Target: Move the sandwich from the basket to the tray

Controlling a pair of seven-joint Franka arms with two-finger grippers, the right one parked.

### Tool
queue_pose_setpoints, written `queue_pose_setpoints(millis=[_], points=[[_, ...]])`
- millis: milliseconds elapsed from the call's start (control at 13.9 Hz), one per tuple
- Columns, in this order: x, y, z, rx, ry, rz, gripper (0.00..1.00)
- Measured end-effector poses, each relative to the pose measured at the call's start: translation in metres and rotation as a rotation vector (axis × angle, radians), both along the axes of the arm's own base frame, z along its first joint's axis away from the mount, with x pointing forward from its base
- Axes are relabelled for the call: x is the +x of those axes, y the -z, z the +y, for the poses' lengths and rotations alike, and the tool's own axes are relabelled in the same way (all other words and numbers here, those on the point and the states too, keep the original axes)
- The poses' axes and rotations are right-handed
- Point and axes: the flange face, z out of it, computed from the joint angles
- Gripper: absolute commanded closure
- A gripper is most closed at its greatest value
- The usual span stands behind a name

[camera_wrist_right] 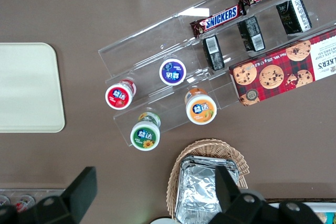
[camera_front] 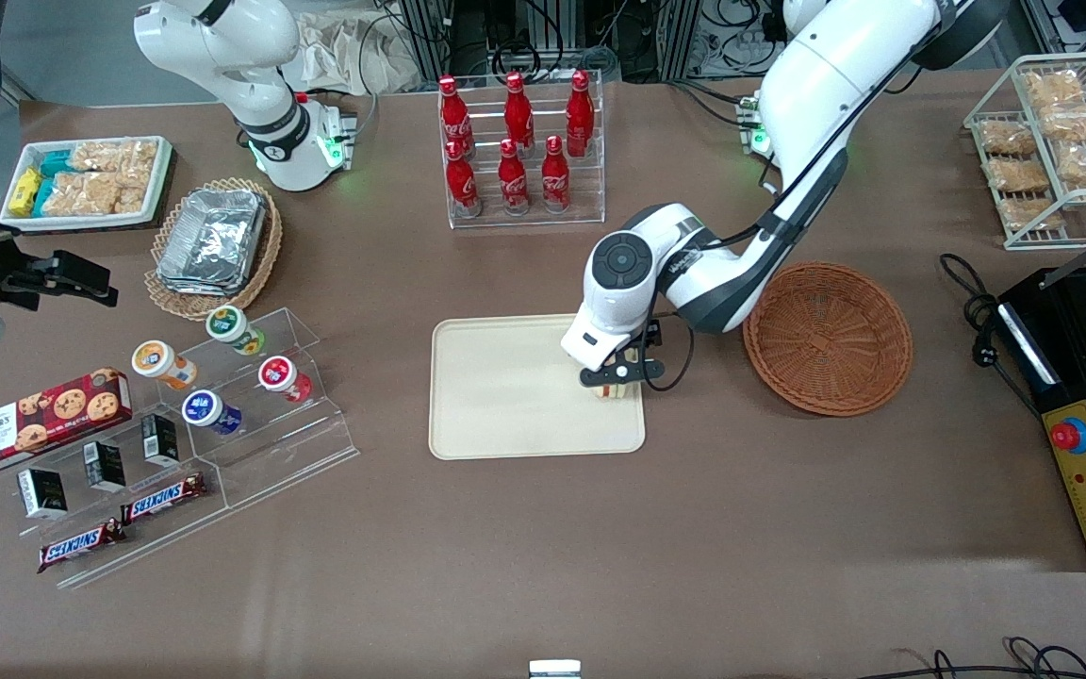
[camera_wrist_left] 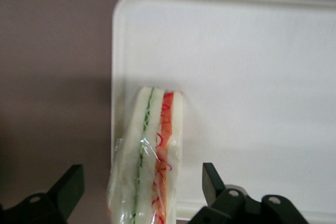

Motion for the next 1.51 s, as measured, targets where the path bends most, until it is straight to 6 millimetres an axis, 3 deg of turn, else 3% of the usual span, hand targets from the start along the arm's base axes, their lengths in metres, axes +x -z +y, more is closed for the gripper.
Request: queue_pose_setpoints(millis=[144, 288, 360, 505, 649, 793, 937, 1081, 1225, 1369, 1514], points=[[0.018, -0.065, 0.008, 0.048, -0.042, -0.027, 0.00], [0.027, -0.153, 0.029, 0.062, -0.104, -0.063, 0.01], [0.031, -0.199, 0.050, 0.052, -0.124, -0.076, 0.01], [0.039, -0.277, 0.114, 0.046, -0.121, -0.078, 0.01], [0.045, -0.320, 0.185, 0.080, -0.083, -0.066, 0.01], [0.051, -0.341, 0.251, 0.074, -0.032, -0.052, 0.01], [0.051, -0.348, 0.317, 0.051, 0.046, -0.032, 0.01], [0.040, -0.351, 0.377, 0.042, 0.105, -0.031, 0.01], [0.017, -0.347, 0.419, 0.031, 0.182, -0.035, 0.00], [0.005, -0.339, 0.429, 0.023, 0.198, -0.024, 0.00], [0.007, -0.333, 0.422, 0.024, 0.192, -0.025, 0.00]])
